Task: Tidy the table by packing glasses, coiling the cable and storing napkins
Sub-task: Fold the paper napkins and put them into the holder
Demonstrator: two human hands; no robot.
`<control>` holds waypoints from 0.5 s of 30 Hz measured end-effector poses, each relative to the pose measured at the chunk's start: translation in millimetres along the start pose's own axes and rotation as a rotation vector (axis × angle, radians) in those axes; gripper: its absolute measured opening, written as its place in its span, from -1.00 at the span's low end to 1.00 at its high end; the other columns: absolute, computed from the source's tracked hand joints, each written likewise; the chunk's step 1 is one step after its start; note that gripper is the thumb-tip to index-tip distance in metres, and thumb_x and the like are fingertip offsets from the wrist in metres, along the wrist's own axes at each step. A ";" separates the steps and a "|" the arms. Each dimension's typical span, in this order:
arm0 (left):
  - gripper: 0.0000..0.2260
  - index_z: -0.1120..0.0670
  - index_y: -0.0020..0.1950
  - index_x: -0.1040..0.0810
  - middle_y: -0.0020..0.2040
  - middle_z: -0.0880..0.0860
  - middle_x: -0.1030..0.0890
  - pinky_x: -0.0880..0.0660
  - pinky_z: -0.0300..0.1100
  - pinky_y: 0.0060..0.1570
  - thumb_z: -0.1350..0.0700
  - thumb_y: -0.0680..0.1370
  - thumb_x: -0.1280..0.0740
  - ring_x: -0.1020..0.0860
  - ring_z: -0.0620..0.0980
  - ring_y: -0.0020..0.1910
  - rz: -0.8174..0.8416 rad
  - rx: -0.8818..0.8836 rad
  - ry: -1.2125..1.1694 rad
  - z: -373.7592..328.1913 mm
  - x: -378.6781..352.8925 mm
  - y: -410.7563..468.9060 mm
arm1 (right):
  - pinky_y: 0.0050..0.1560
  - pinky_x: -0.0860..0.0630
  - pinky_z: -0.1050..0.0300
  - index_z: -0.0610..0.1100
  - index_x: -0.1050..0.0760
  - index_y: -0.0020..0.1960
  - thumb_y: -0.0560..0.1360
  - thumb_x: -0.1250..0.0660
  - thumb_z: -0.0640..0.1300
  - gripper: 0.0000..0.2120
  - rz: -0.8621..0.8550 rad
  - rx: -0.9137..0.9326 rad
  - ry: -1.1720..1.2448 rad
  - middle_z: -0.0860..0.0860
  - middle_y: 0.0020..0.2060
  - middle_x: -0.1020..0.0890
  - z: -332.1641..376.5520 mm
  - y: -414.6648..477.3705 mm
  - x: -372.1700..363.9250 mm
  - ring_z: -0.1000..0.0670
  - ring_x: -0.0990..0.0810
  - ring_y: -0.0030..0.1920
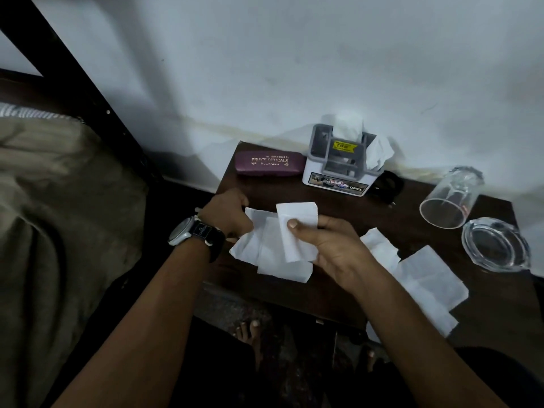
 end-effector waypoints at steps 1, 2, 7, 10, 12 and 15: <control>-0.61 0.16 0.28 -0.51 0.14 0.17 -0.63 -0.59 -0.03 0.06 0.30 0.46 -0.40 -0.63 0.22 0.13 0.003 0.000 -0.005 0.0 -0.3 0.0 | 0.00 -0.68 -0.01 -0.14 -0.72 -0.03 0.47 -0.54 -0.17 -0.91 -0.025 0.036 -0.108 -0.04 -0.09 -0.78 1.8 1.0 4.1 -0.09 -0.76 -0.02; -0.61 0.15 0.28 -0.51 0.14 0.17 -0.64 -0.58 -0.04 0.05 0.31 0.46 -0.39 -0.63 0.22 0.13 0.006 -0.001 -0.007 -0.3 -0.6 0.1 | -0.02 -0.67 0.02 -0.12 -0.71 -0.03 0.49 -0.53 -0.14 -0.92 -0.075 0.075 -0.241 -0.02 -0.12 -0.78 4.0 1.4 10.2 -0.07 -0.75 -0.04; -0.60 0.12 0.29 -0.50 0.15 0.14 -0.63 -0.55 -0.10 -0.01 0.29 0.47 -0.38 -0.62 0.19 0.14 0.006 0.006 0.001 1.7 -1.2 0.8 | 0.01 -0.66 -0.06 -0.07 -0.69 -0.01 0.52 -0.48 -0.06 -0.90 -0.222 0.163 -0.513 0.04 -0.13 -0.74 7.2 2.8 19.5 -0.01 -0.71 -0.06; -0.60 0.13 0.29 -0.50 0.15 0.15 -0.62 -0.61 -0.02 0.07 0.31 0.46 -0.39 -0.63 0.21 0.13 0.013 0.014 -0.029 2.7 -1.5 1.1 | -0.04 -0.66 -0.04 -0.04 -0.69 -0.05 0.50 -0.50 -0.06 -0.93 -0.223 0.164 -0.481 0.06 -0.16 -0.74 8.8 2.9 17.4 0.00 -0.71 -0.09; -0.59 0.15 0.30 -0.50 0.16 0.19 -0.62 -0.62 0.10 0.14 0.33 0.46 -0.38 -0.63 0.24 0.14 0.027 0.023 -0.065 3.4 -2.3 0.6 | -0.08 -0.65 0.00 -0.06 -0.69 -0.04 0.50 -0.49 -0.06 -0.90 -0.245 0.191 -0.563 0.06 -0.17 -0.72 12.1 2.6 18.8 0.01 -0.70 -0.11; -0.61 0.16 0.28 -0.52 0.15 0.20 -0.63 -0.63 0.07 0.11 0.33 0.46 -0.38 -0.64 0.25 0.13 0.031 0.005 -0.038 1.7 -2.6 1.3 | -0.23 -0.51 0.17 -0.08 -0.65 0.01 0.52 -0.47 -0.04 -0.86 -0.220 0.220 -0.699 0.08 -0.16 -0.68 14.7 1.5 15.8 0.09 -0.63 -0.15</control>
Point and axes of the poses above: each hand's wrist, its own y-axis towards the middle knuckle, its own x-axis out of the back of the hand, z = x × y, the point moved 9 cm from there along y, towards the middle knuckle
